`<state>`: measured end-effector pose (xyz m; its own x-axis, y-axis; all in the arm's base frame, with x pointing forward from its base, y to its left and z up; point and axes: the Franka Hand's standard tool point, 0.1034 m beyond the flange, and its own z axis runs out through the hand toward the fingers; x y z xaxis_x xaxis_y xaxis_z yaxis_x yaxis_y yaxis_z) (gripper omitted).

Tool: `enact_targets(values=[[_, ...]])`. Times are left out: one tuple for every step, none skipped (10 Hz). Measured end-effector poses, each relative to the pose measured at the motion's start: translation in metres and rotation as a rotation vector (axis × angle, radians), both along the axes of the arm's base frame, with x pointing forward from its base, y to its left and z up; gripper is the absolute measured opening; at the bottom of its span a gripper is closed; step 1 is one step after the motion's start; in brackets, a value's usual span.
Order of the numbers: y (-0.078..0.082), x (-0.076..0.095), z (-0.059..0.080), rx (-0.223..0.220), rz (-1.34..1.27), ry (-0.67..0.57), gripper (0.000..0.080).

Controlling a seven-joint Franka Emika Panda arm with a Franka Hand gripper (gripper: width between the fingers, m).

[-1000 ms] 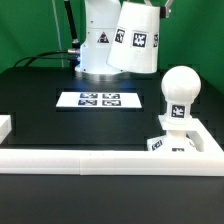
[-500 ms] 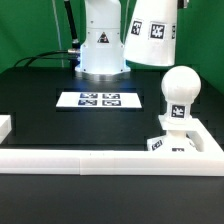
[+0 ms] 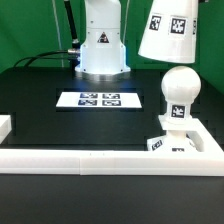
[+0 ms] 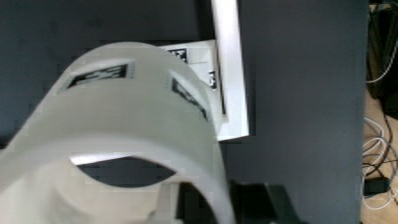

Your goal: Assemble lamp

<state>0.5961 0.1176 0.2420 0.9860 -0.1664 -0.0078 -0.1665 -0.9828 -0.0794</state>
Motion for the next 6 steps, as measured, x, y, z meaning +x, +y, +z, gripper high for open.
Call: enact_targets(values=[[0.005, 0.004, -0.003, -0.001, -0.003, 0.001, 0.0045], [0.009, 0.008, -0.007, -0.004, -0.003, 0.003, 0.0045], [0.013, 0.011, -0.012, -0.005, 0.0, 0.006, 0.0045], [0.015, 0.013, -0.016, -0.007, 0.003, 0.005, 0.0045], [0.015, 0.016, -0.021, -0.008, 0.005, -0.001, 0.0045], [0.016, 0.019, -0.026, -0.01, 0.01, -0.012, 0.0045]])
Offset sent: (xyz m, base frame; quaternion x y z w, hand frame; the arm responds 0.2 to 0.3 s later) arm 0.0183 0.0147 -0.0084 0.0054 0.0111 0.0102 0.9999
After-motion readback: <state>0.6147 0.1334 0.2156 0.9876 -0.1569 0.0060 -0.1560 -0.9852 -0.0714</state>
